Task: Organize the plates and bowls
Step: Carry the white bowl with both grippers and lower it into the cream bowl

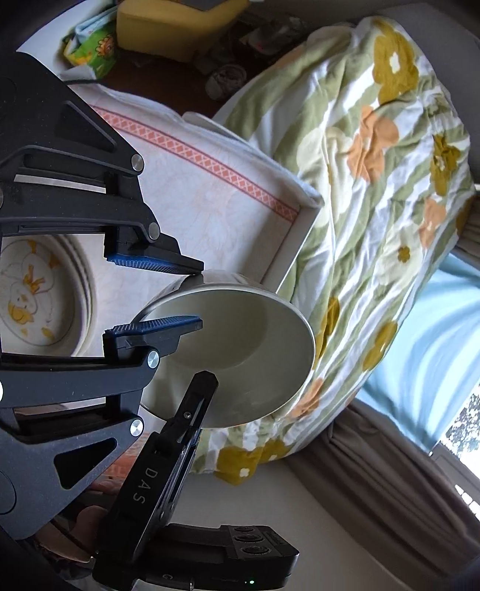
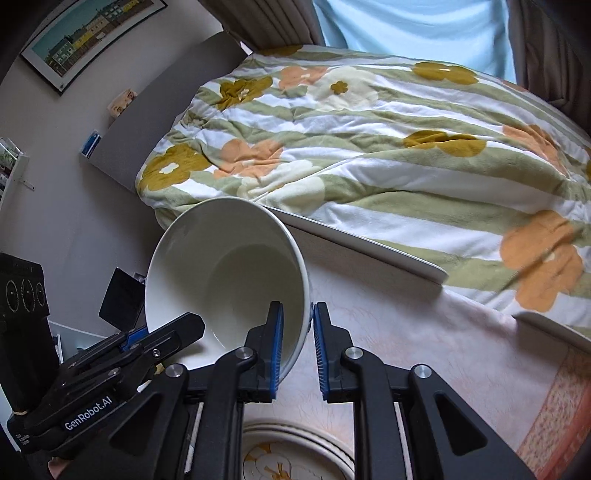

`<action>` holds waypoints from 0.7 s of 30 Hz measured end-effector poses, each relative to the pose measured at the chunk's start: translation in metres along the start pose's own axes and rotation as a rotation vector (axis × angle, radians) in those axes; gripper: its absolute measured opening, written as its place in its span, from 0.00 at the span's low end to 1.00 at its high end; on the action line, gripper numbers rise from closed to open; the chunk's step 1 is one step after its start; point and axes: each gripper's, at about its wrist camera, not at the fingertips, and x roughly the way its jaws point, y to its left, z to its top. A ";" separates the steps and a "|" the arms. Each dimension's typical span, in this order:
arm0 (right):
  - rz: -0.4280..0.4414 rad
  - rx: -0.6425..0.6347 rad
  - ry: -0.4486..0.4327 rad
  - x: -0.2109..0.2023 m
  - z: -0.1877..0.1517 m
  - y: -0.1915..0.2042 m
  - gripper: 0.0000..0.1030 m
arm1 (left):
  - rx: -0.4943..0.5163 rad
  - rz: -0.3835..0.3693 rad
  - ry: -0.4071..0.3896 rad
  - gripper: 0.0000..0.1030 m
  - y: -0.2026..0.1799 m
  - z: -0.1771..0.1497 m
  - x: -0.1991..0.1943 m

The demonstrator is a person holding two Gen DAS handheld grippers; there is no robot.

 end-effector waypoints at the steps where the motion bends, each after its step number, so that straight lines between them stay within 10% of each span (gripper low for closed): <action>1: -0.008 0.013 -0.018 -0.014 -0.009 -0.005 0.15 | 0.020 -0.012 0.000 0.20 -0.013 -0.008 -0.006; 21: -0.237 0.330 -0.172 -0.199 -0.227 -0.138 0.15 | 0.341 -0.185 0.208 0.19 -0.224 -0.204 0.001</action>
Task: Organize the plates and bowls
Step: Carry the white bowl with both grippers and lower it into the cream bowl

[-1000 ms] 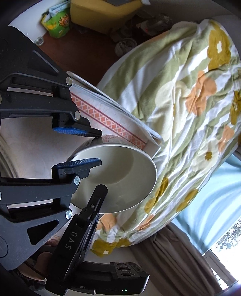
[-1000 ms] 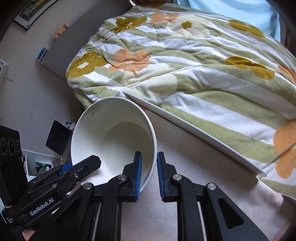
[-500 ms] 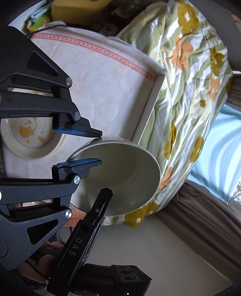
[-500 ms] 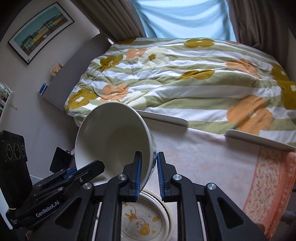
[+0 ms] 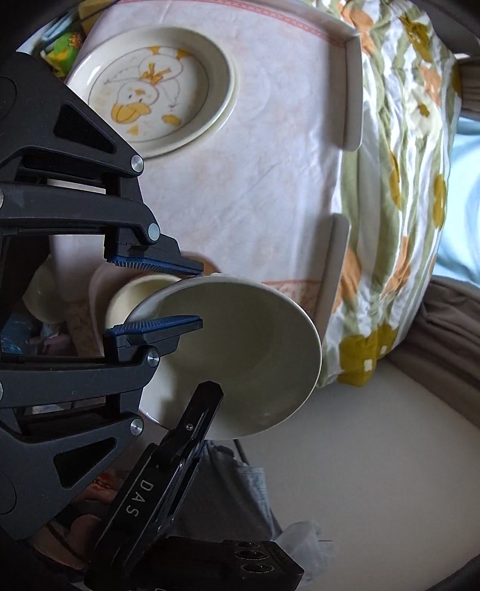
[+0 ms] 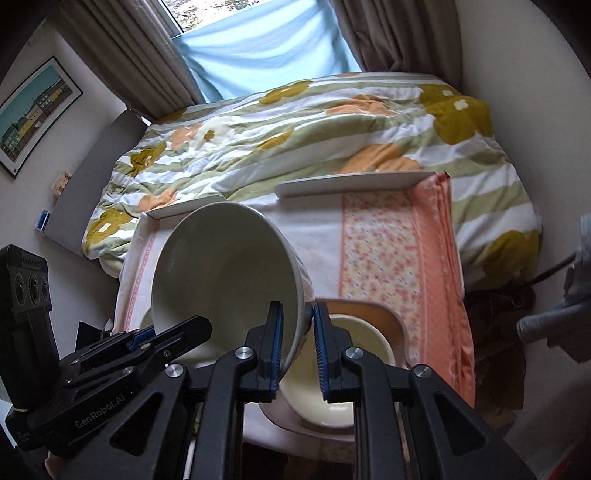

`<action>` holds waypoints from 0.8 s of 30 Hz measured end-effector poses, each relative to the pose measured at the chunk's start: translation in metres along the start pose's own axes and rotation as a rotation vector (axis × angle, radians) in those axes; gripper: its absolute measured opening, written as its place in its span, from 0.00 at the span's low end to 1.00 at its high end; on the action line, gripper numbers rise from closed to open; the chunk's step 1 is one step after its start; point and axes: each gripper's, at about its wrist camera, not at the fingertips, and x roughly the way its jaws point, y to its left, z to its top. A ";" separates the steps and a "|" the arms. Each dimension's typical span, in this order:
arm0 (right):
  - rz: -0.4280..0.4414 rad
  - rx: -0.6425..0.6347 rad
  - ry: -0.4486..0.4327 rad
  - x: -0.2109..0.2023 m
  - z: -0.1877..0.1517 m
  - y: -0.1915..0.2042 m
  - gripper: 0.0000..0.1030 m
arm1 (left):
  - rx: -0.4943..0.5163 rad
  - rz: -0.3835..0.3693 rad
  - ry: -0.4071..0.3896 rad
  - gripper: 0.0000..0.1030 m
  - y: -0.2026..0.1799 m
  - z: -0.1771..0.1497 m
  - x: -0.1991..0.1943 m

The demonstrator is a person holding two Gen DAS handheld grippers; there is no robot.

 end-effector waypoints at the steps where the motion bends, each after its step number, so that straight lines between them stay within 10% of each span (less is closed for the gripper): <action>1: -0.004 0.019 0.008 0.000 -0.007 -0.007 0.15 | 0.013 0.001 0.019 0.19 -0.006 -0.005 0.006; 24: -0.059 0.163 0.090 0.040 -0.065 -0.056 0.15 | 0.259 0.192 0.197 0.17 -0.027 -0.030 0.088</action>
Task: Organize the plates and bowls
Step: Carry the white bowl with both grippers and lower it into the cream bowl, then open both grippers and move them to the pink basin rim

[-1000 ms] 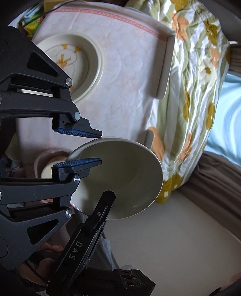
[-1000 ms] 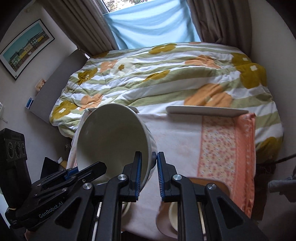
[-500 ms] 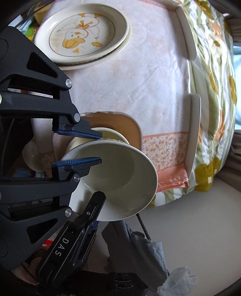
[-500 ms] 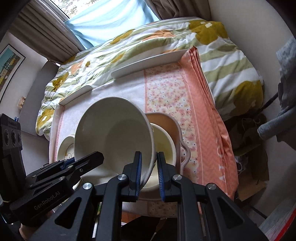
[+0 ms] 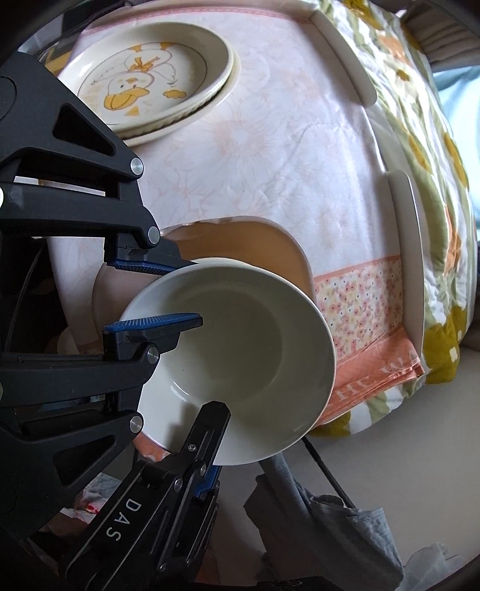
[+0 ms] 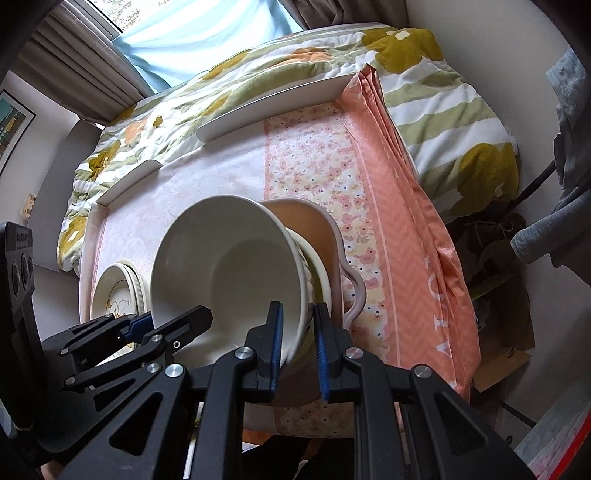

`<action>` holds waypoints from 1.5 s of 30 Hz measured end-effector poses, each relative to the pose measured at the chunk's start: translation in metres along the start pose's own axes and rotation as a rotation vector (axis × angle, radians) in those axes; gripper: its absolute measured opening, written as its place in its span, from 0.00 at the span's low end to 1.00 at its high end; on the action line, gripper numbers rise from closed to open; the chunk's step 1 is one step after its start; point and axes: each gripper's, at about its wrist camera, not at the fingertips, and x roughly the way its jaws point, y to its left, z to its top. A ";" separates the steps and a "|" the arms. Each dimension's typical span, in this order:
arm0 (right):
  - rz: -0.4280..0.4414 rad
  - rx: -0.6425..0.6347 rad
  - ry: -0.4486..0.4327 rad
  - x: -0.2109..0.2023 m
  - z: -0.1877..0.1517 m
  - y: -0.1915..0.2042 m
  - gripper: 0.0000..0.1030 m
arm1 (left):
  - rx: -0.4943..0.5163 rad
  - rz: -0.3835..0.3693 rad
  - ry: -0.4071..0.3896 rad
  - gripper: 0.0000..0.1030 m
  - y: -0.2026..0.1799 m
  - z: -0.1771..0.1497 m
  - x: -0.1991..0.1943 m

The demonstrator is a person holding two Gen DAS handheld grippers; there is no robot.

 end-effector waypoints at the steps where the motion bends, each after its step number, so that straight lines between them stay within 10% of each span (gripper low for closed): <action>1: -0.003 0.001 0.000 0.001 0.000 0.000 0.15 | 0.011 0.011 0.002 0.17 -0.002 0.000 0.001; 28: -0.013 -0.009 0.015 -0.001 -0.002 -0.001 0.15 | 0.023 0.051 0.002 0.17 0.000 0.002 -0.002; 37: 0.019 -0.062 -0.098 -0.047 0.006 0.012 0.15 | 0.008 0.030 -0.125 0.17 0.017 0.007 -0.058; 40: 0.024 -0.129 -0.155 -0.072 0.008 0.024 0.15 | 0.016 0.039 -0.169 0.40 0.026 0.006 -0.081; 41: 0.027 -0.152 -0.173 -0.079 0.007 0.028 0.15 | 0.020 0.046 -0.190 0.71 0.029 0.005 -0.088; 42: 0.026 -0.177 -0.189 -0.087 0.006 0.031 0.22 | 0.024 0.053 -0.217 0.96 0.033 0.003 -0.095; 45: -0.001 -0.240 -0.218 -0.099 0.002 0.038 0.92 | 0.050 0.065 -0.296 1.00 0.042 -0.004 -0.114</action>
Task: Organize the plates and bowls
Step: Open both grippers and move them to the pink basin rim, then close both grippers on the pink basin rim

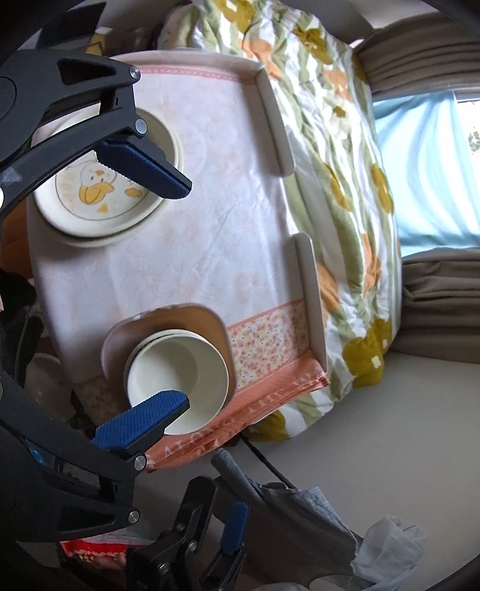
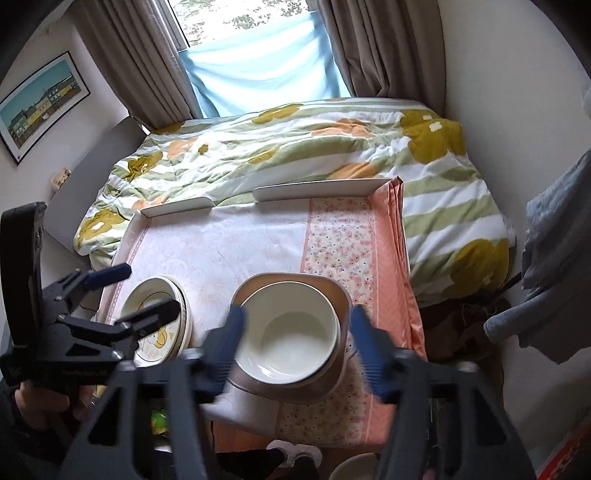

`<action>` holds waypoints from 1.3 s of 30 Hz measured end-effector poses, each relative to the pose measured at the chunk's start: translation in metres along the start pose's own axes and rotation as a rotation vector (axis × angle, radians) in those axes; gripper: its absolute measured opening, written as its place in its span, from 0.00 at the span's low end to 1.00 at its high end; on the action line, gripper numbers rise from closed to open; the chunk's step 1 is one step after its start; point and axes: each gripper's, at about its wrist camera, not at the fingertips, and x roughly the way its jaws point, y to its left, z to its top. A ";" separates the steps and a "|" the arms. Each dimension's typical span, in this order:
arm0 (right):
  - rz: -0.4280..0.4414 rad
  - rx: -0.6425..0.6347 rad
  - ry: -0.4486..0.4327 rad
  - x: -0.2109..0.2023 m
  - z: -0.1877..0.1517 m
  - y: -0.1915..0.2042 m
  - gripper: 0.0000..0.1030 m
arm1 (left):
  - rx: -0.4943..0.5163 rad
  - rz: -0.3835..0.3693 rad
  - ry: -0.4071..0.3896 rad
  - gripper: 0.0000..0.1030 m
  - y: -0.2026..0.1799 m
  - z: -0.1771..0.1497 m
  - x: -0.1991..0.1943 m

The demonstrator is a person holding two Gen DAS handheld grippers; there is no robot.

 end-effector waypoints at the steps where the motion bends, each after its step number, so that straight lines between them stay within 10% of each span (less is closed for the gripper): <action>1: -0.002 -0.015 -0.008 -0.003 -0.001 0.001 0.99 | 0.013 -0.002 0.002 1.00 0.003 -0.001 -0.002; 9: -0.182 -0.101 0.172 0.012 -0.028 -0.014 0.99 | 0.079 -0.060 0.170 1.00 0.019 -0.026 0.026; 21: -0.203 -0.017 0.387 0.097 -0.044 -0.052 0.93 | 0.109 -0.085 0.388 0.93 0.005 -0.045 0.114; 31: -0.167 -0.095 0.474 0.131 -0.046 -0.042 0.49 | 0.138 -0.113 0.438 0.69 -0.006 -0.047 0.143; 39: -0.056 -0.137 0.439 0.147 -0.045 -0.037 0.20 | 0.096 -0.192 0.459 0.29 -0.011 -0.047 0.173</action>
